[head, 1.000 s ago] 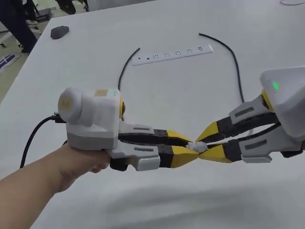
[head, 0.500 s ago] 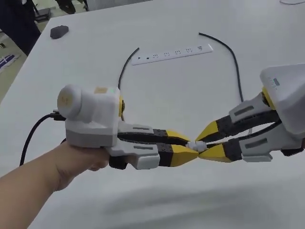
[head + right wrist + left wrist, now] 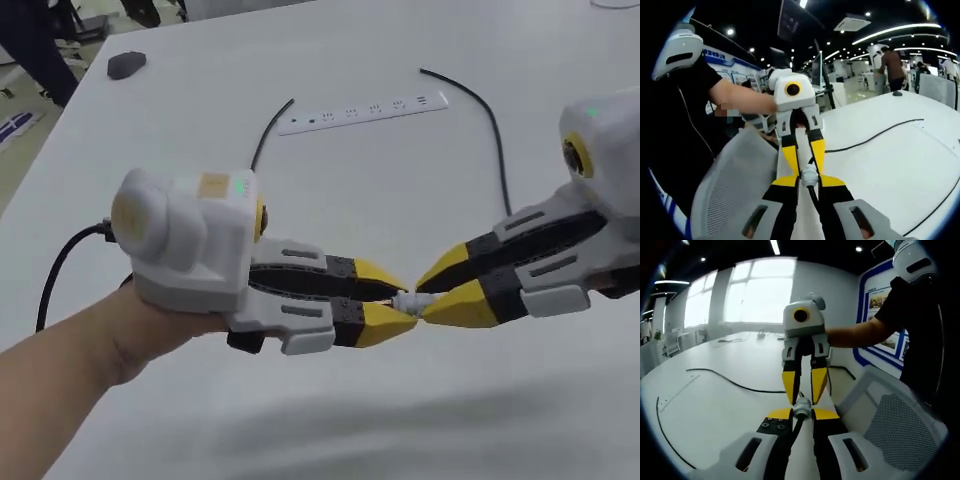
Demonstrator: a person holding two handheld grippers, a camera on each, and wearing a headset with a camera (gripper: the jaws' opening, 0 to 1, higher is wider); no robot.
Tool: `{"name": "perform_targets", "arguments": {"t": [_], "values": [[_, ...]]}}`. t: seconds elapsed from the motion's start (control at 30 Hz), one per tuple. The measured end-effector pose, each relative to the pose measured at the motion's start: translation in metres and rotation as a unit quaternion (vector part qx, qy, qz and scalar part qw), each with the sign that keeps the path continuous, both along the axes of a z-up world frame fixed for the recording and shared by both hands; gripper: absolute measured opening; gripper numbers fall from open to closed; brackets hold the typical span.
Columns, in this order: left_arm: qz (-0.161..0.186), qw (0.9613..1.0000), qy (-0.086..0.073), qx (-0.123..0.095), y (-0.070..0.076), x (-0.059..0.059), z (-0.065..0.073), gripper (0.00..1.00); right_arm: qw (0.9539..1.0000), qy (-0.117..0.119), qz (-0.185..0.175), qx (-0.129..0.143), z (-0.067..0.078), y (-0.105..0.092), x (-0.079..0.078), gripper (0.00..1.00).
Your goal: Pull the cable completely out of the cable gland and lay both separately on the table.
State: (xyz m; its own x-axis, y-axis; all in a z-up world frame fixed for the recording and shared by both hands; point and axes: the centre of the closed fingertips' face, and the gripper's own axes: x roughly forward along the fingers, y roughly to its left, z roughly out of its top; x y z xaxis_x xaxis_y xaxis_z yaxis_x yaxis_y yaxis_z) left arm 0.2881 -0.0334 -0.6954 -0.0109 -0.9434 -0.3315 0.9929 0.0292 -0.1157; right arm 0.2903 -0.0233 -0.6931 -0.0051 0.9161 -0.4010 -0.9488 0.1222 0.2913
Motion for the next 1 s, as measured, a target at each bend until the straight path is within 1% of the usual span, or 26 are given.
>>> {"name": "perform_targets", "arguments": {"t": [0.03,0.07,0.2,0.3,0.37,0.4,0.43,0.5,0.53,0.57,0.63,0.73,0.77,0.8,0.83,0.87,0.9,0.93,0.97,1.0], "values": [[0.0,1.0,-0.001,0.001,0.0,0.0,0.0,0.15,1.0,0.001,0.001,-0.001,0.0,0.0,0.0,0.09],[-0.002,1.0,-0.009,0.004,0.0,0.001,0.0,0.15,1.0,0.003,0.001,-0.002,0.0,0.0,-0.001,0.09],[-0.004,0.9999,-0.016,0.005,0.0,0.001,0.0,0.15,1.0,0.003,0.004,-0.005,-0.001,0.001,-0.002,0.09],[-0.001,0.9998,-0.018,0.0,-0.001,0.002,0.003,0.15,0.9999,0.008,0.006,-0.013,-0.005,0.001,-0.002,0.09],[-0.002,0.9998,-0.02,0.0,-0.001,0.002,0.004,0.15,0.9998,0.015,0.007,-0.013,-0.005,0.001,-0.004,0.09],[-0.002,0.9998,-0.02,0.001,-0.001,0.002,0.003,0.15,0.9998,0.015,0.007,-0.013,-0.005,0.001,-0.004,0.09],[-0.003,0.9998,-0.02,0.001,-0.001,0.002,0.004,0.15,0.9998,0.009,0.009,-0.012,-0.004,0.001,-0.006,0.08],[-0.003,0.9998,-0.019,0.001,-0.001,0.001,0.003,0.15,0.9998,0.01,0.009,-0.014,-0.004,0.003,-0.007,0.08],[-0.002,0.9998,-0.019,0.003,0.0,0.001,0.003,0.15,0.9998,0.004,0.01,-0.016,-0.005,0.003,-0.008,0.08],[-0.001,0.9998,-0.018,0.003,0.0,0.001,0.003,0.14,0.9997,-0.007,0.013,-0.018,-0.005,0.004,-0.008,0.08],[0.001,0.9999,-0.016,0.006,0.001,0.0,0.002,0.14,0.9996,-0.012,0.013,-0.021,-0.005,0.004,-0.01,0.08],[0.005,0.9998,-0.015,0.007,0.001,0.002,0.002,0.14,0.9982,-0.048,0.018,-0.031,-0.005,0.005,-0.009,0.07],[0.006,0.9999,-0.01,0.007,0.001,0.002,0.002,0.14,0.9976,-0.058,0.022,-0.031,-0.004,0.005,-0.01,0.07],[0.008,0.9999,-0.005,0.005,0.001,0.002,0.003,0.14,0.9961,-0.075,0.026,-0.038,-0.005,0.005,-0.01,0.07],[0.013,0.9999,0.008,0.005,0.001,0.002,0.003,0.14,0.9939,-0.097,0.033,-0.042,-0.005,0.005,-0.009,0.07],[0.012,0.9999,0.006,0.006,0.001,0.002,0.003,0.14,0.9922,-0.109,0.035,-0.048,-0.005,0.005,-0.011,0.06],[0.012,0.9999,0.007,0.005,0.001,0.002,0.003,0.14,0.992,-0.11,0.034,-0.051,-0.006,0.005,-0.011,0.06],[0.014,0.9998,0.013,0.006,0.001,0.002,0.003,0.14,0.9916,-0.114,0.034,-0.051,-0.006,0.005,-0.012,0.06],[0.013,0.9998,0.013,0.006,0.001,0.002,0.003,0.14,0.992,-0.111,0.033,-0.05,-0.005,0.005,-0.011,0.06],[0.012,0.9999,0.01,0.006,0.001,0.002,0.003,0.14,0.9931,-0.103,0.03,-0.049,-0.005,0.004,-0.011,0.06]]}}
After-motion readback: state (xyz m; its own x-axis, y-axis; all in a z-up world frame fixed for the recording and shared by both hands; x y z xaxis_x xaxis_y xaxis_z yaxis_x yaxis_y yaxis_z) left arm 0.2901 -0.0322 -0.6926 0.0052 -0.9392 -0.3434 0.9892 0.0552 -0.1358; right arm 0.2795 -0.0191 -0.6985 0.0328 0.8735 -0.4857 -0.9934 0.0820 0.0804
